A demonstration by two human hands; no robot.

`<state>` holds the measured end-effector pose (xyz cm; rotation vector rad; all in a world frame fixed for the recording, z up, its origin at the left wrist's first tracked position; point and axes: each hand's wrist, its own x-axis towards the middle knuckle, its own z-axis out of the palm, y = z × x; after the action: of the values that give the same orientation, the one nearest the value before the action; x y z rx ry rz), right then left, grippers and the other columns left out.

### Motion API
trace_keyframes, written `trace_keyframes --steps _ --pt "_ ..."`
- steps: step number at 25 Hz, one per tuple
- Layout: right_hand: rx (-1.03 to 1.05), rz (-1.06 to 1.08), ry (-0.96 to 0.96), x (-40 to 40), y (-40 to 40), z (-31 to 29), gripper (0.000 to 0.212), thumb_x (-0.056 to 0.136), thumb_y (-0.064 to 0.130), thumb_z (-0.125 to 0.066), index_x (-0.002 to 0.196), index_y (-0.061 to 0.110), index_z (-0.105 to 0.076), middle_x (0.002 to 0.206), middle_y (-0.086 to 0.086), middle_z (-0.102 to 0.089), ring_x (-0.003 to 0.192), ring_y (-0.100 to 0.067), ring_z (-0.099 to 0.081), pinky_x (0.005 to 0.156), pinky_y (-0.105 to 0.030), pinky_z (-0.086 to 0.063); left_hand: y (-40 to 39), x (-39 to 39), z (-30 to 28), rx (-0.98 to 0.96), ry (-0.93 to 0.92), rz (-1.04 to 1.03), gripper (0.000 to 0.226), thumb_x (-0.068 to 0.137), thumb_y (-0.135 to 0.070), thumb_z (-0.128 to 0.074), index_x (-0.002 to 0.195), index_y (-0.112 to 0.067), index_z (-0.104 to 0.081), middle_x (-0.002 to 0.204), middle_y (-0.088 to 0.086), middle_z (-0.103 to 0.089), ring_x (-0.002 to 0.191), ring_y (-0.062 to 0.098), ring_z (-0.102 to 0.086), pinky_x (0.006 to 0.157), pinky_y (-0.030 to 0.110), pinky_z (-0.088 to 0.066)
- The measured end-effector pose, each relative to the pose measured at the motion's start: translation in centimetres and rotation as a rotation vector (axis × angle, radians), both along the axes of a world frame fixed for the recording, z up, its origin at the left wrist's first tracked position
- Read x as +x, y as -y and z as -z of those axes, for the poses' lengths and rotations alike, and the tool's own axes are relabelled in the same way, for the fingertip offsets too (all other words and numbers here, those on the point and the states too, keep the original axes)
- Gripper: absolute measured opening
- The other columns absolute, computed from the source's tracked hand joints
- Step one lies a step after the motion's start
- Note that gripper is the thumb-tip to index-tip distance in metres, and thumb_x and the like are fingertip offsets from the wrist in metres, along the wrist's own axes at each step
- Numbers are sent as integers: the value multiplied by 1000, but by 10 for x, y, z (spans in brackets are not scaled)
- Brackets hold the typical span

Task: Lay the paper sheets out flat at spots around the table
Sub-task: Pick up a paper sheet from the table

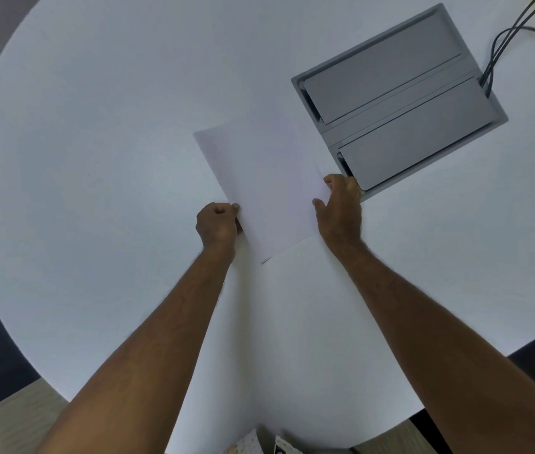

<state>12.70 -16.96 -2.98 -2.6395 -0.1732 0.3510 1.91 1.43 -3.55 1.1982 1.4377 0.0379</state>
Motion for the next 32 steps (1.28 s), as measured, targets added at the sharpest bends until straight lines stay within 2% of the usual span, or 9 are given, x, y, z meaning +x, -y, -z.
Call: trace_keyframes --steps 5,7,10,14,17,21,24,29,32 --pt "-124 -85 110 -9 2 -3 46 89 16 -77 131 14 -58 131 -10 -58 121 -29 -54 99 -44 -51 1 -1 3 18 -25 21 15 93 -12 -71 80 -9 -63 101 18 -75 79 26 -70 70 35 -65" --pt "-12 -22 47 -8 1 -4 35 94 11 -70 126 14 -58 124 -9 -64 116 -27 -60 96 -44 -54 -1 0 6 43 -34 27 16 93 -13 -71 79 -11 -63 102 17 -75 81 29 -71 74 38 -65" --pt "172 115 -104 -9 0 -9 21 99 8 -61 119 14 -59 114 -8 -73 101 -24 -68 87 -36 -57 0 -2 3 49 -77 50 13 93 -17 -71 84 -11 -64 100 13 -75 80 32 -71 84 47 -64" --pt "421 288 -234 -10 30 -41 19 93 8 -66 112 12 -67 99 -2 -73 88 -15 -68 82 -30 -56 16 -17 -27 17 -20 56 9 94 -18 -71 91 -10 -68 82 4 -70 74 25 -69 82 45 -65" --pt "504 260 -377 -10 43 -45 21 92 6 -70 113 8 -68 93 -1 -71 85 -17 -67 81 -31 -55 16 -26 -25 -66 -26 -7 11 93 -18 -74 89 -9 -70 92 10 -75 83 28 -72 70 36 -64" --pt "591 275 -402 -18 93 -75 22 93 3 -69 114 5 -67 102 -17 -75 88 -25 -69 83 -37 -56 39 -34 -46 -178 70 -45 10 91 -17 -76 89 -9 -71 102 15 -75 85 31 -72 77 39 -65" --pt "576 269 -402 -28 143 -88 19 93 2 -69 111 5 -67 104 -21 -76 82 -25 -71 81 -38 -57 77 -36 -57 -241 118 18 7 92 -11 -72 87 -9 -70 96 13 -72 72 25 -68 61 30 -61" --pt "420 304 -341 -39 231 -90 19 92 8 -68 111 12 -69 103 -15 -77 87 -27 -72 84 -42 -59 160 -38 -55 -306 124 131 8 94 -10 -71 87 -8 -68 91 11 -71 70 24 -67 63 31 -63" --pt "340 330 -304 -45 279 -83 20 93 10 -66 111 17 -67 104 -10 -75 96 -30 -72 80 -39 -58 213 -37 -47 -348 107 185 13 94 -10 -71 83 -8 -67 84 12 -69 67 25 -65 61 32 -62"
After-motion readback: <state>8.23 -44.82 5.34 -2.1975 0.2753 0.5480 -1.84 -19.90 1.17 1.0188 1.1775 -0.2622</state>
